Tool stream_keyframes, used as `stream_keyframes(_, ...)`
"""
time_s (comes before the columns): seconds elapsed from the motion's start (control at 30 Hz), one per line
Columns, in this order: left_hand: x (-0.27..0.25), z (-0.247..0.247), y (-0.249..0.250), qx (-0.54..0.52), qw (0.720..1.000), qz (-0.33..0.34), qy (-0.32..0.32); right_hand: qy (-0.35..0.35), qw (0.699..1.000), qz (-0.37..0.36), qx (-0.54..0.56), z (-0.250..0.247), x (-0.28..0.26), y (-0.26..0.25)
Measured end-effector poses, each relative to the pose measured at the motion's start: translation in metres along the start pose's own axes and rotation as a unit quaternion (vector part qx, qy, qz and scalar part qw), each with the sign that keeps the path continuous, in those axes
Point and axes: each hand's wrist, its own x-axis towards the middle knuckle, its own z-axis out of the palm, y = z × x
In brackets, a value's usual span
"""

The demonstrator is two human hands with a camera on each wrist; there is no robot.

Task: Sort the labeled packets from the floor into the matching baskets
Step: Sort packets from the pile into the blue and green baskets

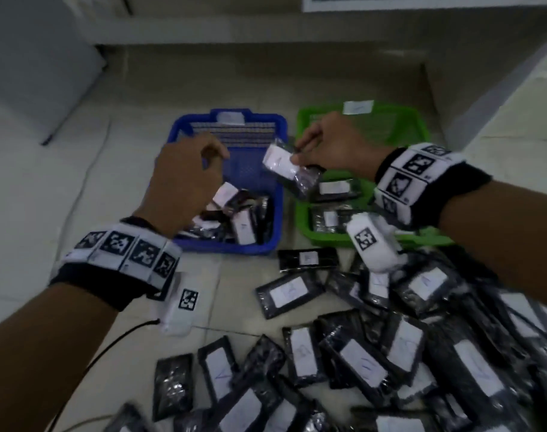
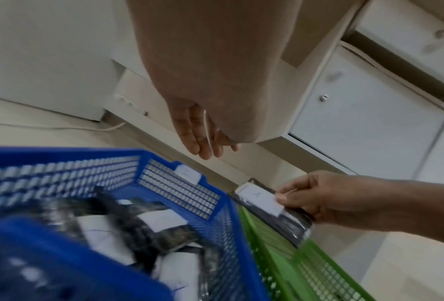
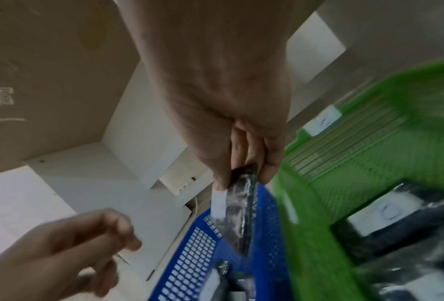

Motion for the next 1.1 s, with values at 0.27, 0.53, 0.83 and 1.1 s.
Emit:
stream_keyframes(0.27,-0.07,-0.027,-0.071,-0.003,0.998,-0.053,-0.04,0.017,0.989,-0.077,-0.124,0.077,0.094,-0.036)
stream_keyframes(0.53,-0.084,0.002,-0.051,-0.061,0.994,0.001,-0.088,-0.052,0.982,-0.039,-0.175,0.106,0.11,-0.011)
stream_keyframes(0.83,-0.098,0.023,-0.014,0.033,0.98,0.086,-0.175,-0.02,0.952,-0.225,-0.206,0.081,0.027,-0.032)
stream_keyframes(1.1,-0.138,0.085,0.001,0.137,0.923,0.062,-0.354,-0.184,0.921,-0.197,-0.28,0.07,-0.073,0.003)
